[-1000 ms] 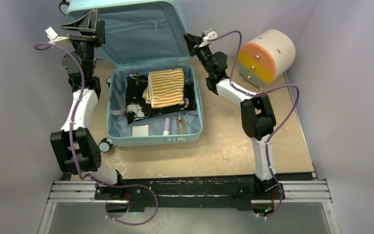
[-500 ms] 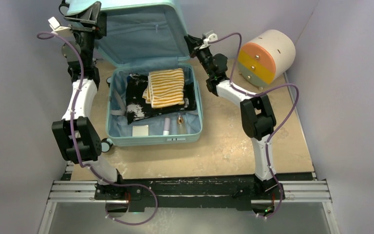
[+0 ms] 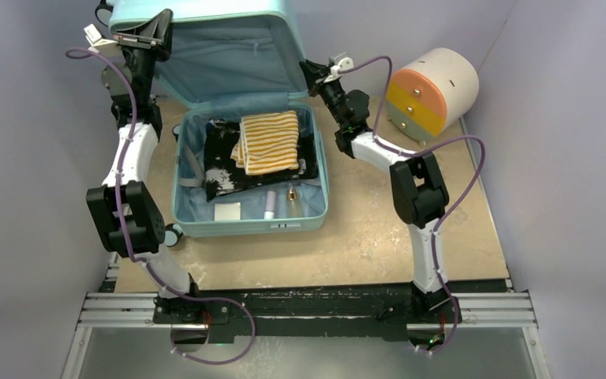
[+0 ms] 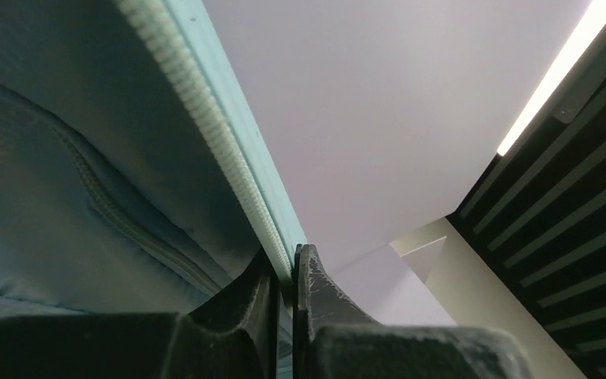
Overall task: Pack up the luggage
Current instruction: Close the luggage at the center of the board.
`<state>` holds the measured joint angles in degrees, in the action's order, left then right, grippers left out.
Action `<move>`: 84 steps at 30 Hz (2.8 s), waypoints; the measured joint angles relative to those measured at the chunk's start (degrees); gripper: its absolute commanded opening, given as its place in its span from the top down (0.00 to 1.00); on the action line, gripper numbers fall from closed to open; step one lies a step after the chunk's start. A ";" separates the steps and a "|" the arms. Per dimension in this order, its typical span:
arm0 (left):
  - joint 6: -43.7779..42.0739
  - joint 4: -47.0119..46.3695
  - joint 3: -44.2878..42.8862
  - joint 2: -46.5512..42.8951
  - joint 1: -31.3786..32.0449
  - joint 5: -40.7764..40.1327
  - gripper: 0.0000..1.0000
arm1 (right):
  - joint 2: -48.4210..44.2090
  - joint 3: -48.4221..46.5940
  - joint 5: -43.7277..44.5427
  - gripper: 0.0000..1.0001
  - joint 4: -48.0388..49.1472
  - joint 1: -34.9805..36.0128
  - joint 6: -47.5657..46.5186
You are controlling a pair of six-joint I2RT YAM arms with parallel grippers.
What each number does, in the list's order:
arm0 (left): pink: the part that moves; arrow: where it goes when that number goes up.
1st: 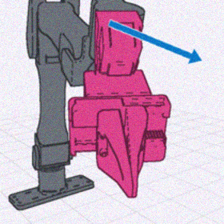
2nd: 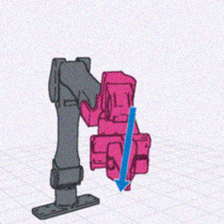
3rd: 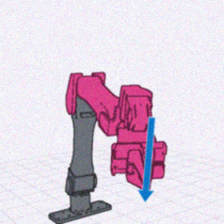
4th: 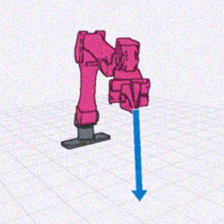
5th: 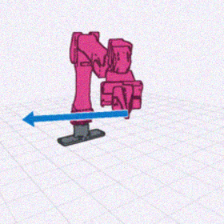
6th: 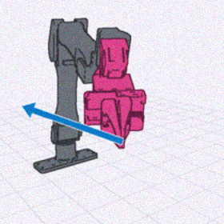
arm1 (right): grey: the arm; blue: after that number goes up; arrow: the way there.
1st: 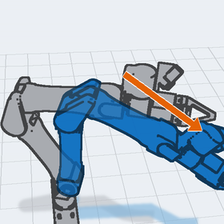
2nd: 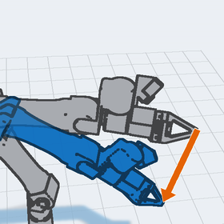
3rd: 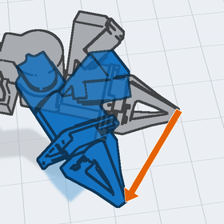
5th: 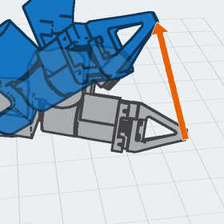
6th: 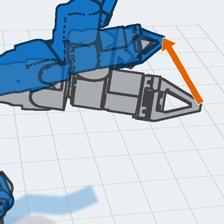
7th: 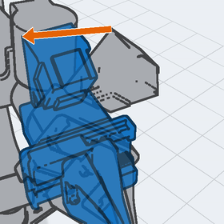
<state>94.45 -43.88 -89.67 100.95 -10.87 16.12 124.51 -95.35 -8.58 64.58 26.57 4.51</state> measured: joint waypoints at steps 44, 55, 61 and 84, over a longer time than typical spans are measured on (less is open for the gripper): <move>-21.09 32.87 64.30 -70.07 14.60 3.10 1.00 | -77.79 61.51 7.63 0.01 -48.61 1.03 24.39; -23.93 58.31 63.98 -77.53 15.04 3.56 0.89 | -81.05 65.33 7.63 0.01 -52.63 1.03 25.53; -29.40 74.69 60.37 -79.10 15.21 0.79 0.49 | -81.42 65.33 7.63 0.01 -55.06 1.03 25.49; -46.77 79.14 36.39 -59.67 15.85 -16.37 0.26 | -77.77 57.64 0.61 0.01 -59.17 1.01 31.01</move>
<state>47.68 35.27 -53.28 41.28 4.97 -0.25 46.74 -37.71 -7.97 5.41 27.57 35.53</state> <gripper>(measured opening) 0.739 0.987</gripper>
